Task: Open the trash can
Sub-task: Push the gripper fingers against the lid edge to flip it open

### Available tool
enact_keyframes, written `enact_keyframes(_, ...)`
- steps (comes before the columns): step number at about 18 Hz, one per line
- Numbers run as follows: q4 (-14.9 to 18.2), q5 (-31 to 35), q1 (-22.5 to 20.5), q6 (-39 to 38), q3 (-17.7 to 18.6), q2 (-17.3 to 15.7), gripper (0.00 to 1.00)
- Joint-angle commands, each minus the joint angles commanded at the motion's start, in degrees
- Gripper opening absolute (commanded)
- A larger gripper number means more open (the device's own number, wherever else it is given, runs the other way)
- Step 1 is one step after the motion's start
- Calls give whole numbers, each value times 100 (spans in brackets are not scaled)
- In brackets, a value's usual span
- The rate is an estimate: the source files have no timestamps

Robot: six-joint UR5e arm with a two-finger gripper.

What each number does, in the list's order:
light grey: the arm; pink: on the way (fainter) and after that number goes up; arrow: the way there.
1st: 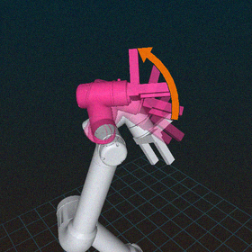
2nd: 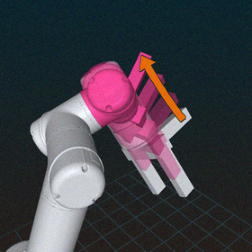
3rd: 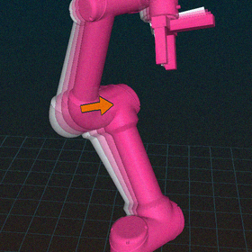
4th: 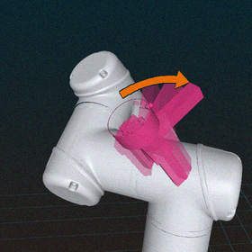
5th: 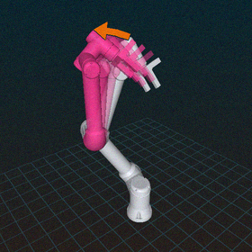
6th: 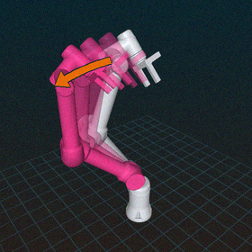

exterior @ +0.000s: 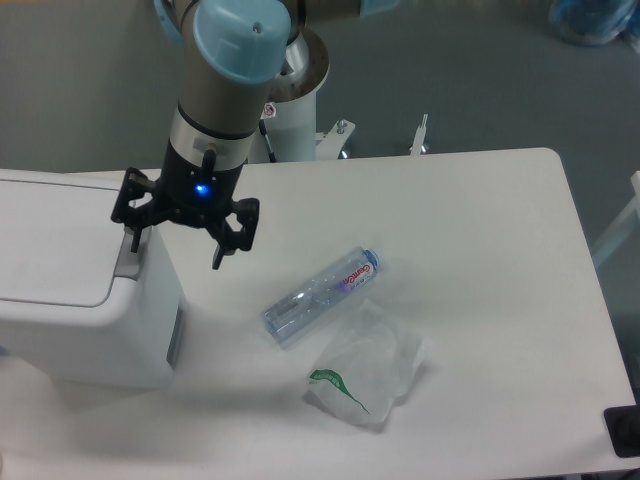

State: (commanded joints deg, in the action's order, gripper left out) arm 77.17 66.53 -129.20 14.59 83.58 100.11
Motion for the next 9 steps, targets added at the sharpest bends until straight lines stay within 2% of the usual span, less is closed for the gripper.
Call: enact_keyframes(9,-9,26,0,0,62,18,100)
